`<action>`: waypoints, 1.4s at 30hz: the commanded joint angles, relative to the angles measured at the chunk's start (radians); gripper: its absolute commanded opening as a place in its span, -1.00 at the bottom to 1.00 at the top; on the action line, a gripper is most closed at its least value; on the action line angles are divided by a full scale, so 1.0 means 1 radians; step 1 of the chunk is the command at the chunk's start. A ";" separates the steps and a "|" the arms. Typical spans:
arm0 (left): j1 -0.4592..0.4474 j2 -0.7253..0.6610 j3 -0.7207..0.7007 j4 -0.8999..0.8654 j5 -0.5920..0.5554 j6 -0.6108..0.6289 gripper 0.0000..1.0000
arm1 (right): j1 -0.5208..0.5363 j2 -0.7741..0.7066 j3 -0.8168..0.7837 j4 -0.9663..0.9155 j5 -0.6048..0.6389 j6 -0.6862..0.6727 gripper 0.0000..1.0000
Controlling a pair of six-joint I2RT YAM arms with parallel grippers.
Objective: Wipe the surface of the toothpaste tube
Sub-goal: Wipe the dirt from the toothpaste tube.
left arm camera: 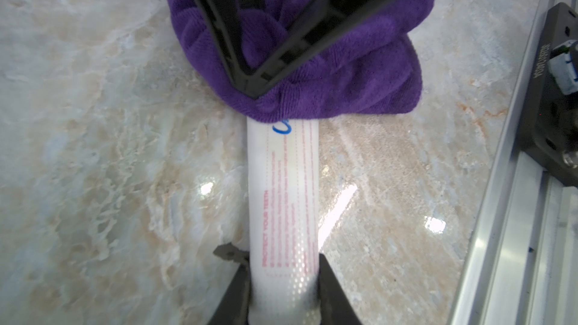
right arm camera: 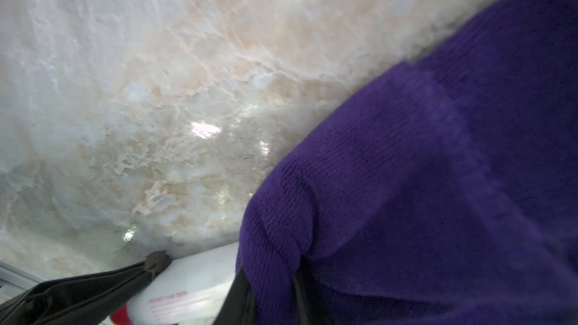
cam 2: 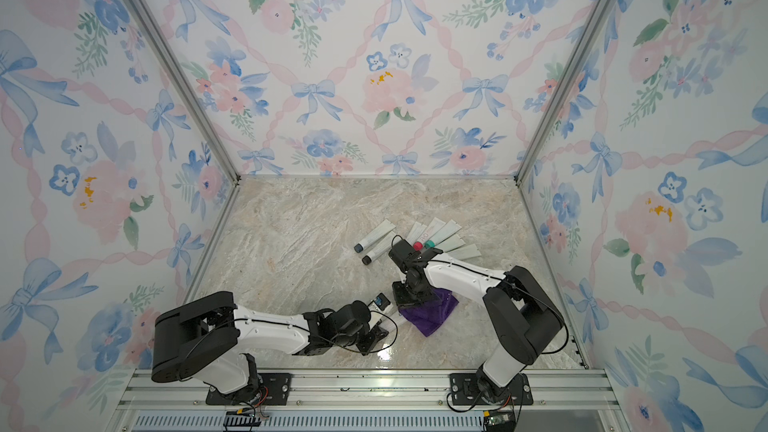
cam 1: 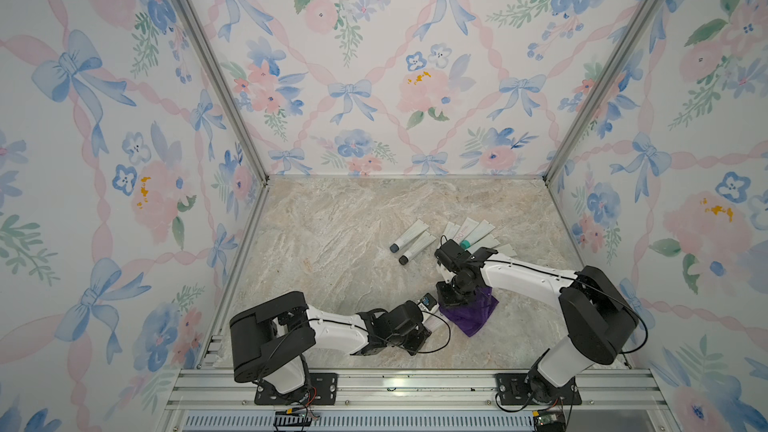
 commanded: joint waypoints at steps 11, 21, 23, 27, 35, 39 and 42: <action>0.007 0.010 -0.018 -0.028 -0.020 -0.007 -0.41 | 0.006 0.032 -0.057 -0.171 0.087 -0.032 -0.60; 0.007 0.007 -0.022 -0.029 -0.019 -0.007 -0.41 | -0.084 0.044 -0.088 -0.146 0.216 -0.032 -0.61; 0.007 0.007 -0.022 -0.028 -0.020 -0.007 -0.41 | -0.083 0.041 -0.082 -0.148 0.217 -0.028 -0.61; 0.007 0.011 -0.020 -0.028 -0.020 -0.005 -0.40 | -0.038 0.029 -0.066 -0.152 0.174 -0.010 -0.61; 0.007 0.015 -0.016 -0.028 -0.022 -0.005 -0.40 | 0.095 -0.111 -0.100 -0.053 -0.071 0.096 -0.60; 0.006 0.013 -0.017 -0.029 -0.022 -0.005 -0.40 | 0.076 -0.099 -0.145 -0.045 -0.048 0.095 -0.60; 0.007 0.014 -0.016 -0.029 -0.022 -0.004 -0.40 | 0.035 -0.055 -0.154 -0.065 0.009 0.068 -0.60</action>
